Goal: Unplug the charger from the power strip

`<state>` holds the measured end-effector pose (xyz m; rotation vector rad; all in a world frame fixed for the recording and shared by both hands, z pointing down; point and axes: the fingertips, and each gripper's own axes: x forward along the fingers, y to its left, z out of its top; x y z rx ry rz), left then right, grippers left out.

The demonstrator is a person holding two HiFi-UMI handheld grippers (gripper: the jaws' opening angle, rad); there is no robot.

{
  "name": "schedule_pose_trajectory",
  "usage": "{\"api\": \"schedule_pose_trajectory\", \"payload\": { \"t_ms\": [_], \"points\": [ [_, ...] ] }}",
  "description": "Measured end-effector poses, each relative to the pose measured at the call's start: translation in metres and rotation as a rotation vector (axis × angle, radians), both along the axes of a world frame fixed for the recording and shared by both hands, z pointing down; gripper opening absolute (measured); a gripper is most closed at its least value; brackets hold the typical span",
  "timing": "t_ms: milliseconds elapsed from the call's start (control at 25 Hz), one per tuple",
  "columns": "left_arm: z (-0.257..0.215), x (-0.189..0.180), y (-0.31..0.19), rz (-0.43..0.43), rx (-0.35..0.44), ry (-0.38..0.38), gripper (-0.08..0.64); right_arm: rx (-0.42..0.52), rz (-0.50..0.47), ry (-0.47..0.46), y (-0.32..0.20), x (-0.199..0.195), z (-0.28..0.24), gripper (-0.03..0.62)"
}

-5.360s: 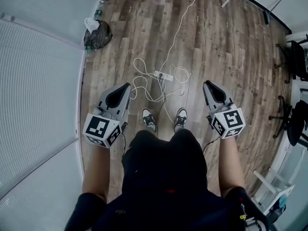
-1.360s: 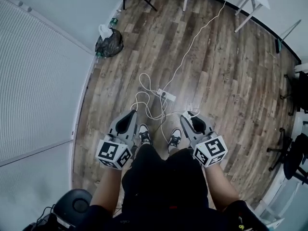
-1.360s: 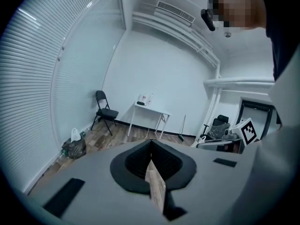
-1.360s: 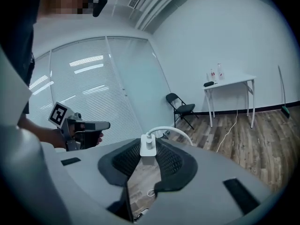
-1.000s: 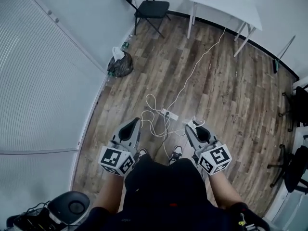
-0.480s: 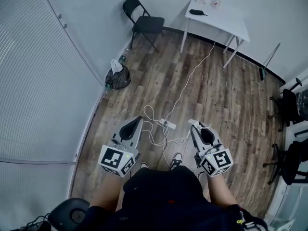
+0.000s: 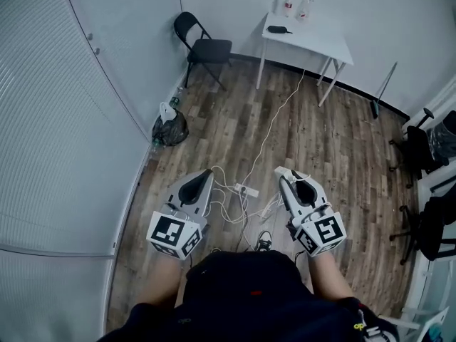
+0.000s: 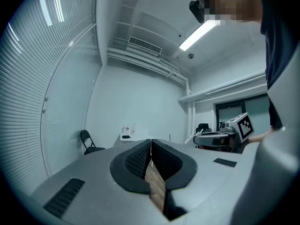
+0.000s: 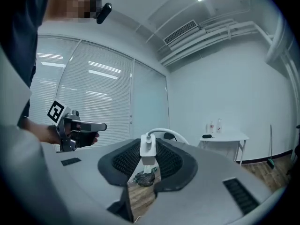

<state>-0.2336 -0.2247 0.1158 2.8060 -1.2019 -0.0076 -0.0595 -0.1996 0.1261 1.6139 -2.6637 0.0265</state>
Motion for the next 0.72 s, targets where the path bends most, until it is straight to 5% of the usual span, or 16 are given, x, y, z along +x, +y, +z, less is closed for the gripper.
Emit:
{"api": "schedule_pose_trajectory", "payload": {
  "t_ms": [720],
  "points": [
    [0.009,0.019,0.014,0.03,0.009,-0.045,0.023,0.019,-0.007,-0.004,0.01,0.009,0.002,0.107]
  ]
}}
